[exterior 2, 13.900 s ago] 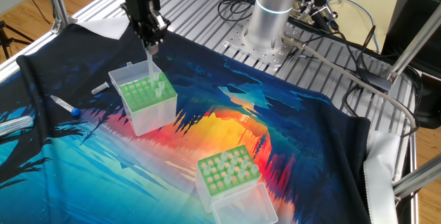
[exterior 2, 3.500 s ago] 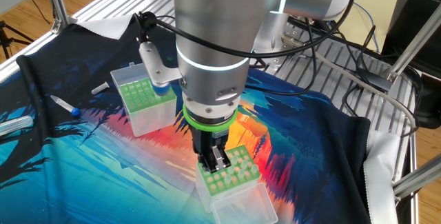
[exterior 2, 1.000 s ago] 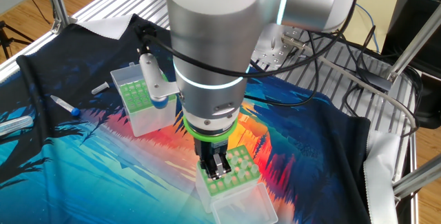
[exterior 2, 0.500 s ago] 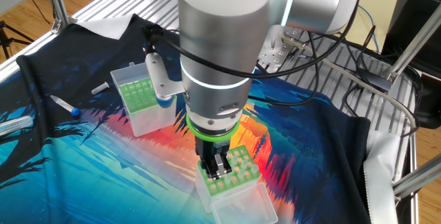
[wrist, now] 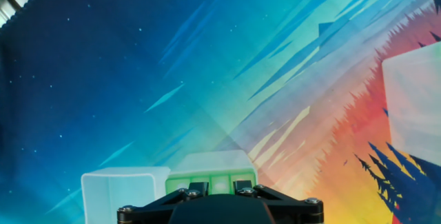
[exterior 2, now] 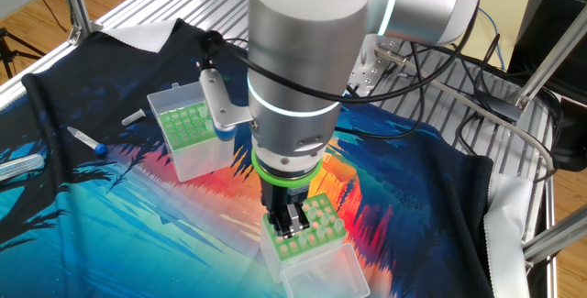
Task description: Transfer all large pipette tips from one holder to another
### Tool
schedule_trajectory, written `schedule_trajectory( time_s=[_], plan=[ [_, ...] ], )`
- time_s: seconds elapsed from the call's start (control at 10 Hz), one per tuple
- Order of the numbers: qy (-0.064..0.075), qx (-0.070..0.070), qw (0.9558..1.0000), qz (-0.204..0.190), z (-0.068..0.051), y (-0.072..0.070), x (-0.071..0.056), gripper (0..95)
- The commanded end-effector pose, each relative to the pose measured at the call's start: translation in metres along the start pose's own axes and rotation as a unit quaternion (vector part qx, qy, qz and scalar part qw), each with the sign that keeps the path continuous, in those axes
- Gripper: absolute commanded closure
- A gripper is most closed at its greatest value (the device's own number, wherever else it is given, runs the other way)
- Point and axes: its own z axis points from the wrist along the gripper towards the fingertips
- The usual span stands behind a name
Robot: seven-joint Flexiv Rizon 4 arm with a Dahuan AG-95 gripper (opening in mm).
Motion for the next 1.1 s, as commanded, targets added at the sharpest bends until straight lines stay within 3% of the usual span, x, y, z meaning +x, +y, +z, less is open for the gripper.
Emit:
schedule_trajectory(
  time_s=[0.1,0.6,0.9,1.1],
  plan=[
    [-0.006,0.003,1.0,-0.002,0.0,-0.001,0.0,95.0],
    [0.0,-0.003,1.0,-0.005,-0.007,-0.005,0.0,95.0],
    [0.001,-0.005,1.0,-0.007,-0.027,-0.012,0.004,95.0],
    [0.001,-0.005,1.0,-0.005,-0.053,-0.012,0.005,95.0]
  ],
)
